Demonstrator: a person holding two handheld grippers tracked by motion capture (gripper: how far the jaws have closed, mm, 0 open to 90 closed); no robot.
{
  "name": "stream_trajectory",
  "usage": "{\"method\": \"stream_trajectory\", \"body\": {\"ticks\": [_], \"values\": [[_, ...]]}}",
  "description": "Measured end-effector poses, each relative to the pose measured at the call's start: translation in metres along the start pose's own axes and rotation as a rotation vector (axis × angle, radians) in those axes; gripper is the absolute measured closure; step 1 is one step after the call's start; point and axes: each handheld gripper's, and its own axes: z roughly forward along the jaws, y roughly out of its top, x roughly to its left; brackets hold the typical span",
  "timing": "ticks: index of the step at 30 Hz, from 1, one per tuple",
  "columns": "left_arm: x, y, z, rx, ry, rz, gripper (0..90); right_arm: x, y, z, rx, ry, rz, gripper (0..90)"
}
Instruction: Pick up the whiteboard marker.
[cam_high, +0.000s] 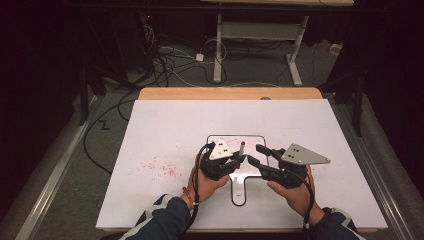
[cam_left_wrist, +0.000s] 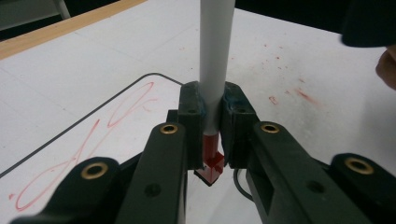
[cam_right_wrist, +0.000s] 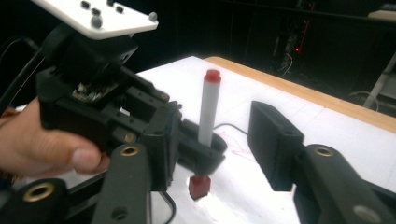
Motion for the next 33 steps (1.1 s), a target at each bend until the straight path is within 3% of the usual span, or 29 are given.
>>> {"method": "stream_trajectory", "body": {"ticks": [11,12,13,14,22,33], "values": [[0.011,0.000,-0.003,-0.006,0.014,0.012,78.6,-0.014,-0.013,-0.017,0.030,-0.036,-0.053,41.3],[0.012,0.000,-0.004,-0.006,0.022,0.017,78.6,-0.016,-0.017,-0.020,0.045,-0.078,-0.089,39.7],[0.013,-0.001,-0.005,-0.009,0.023,0.018,78.6,-0.016,-0.017,-0.020,0.045,-0.078,-0.089,39.7],[0.015,-0.001,-0.007,-0.012,0.022,0.017,78.6,-0.017,-0.022,-0.024,0.043,-0.102,-0.133,38.8],[0.024,-0.001,-0.017,-0.017,0.043,0.030,78.6,-0.021,-0.039,-0.036,0.094,-0.207,-0.222,32.5],[0.036,-0.004,-0.026,-0.024,0.089,0.031,78.6,-0.039,-0.068,-0.061,0.110,-0.248,-0.131,28.1]]}}
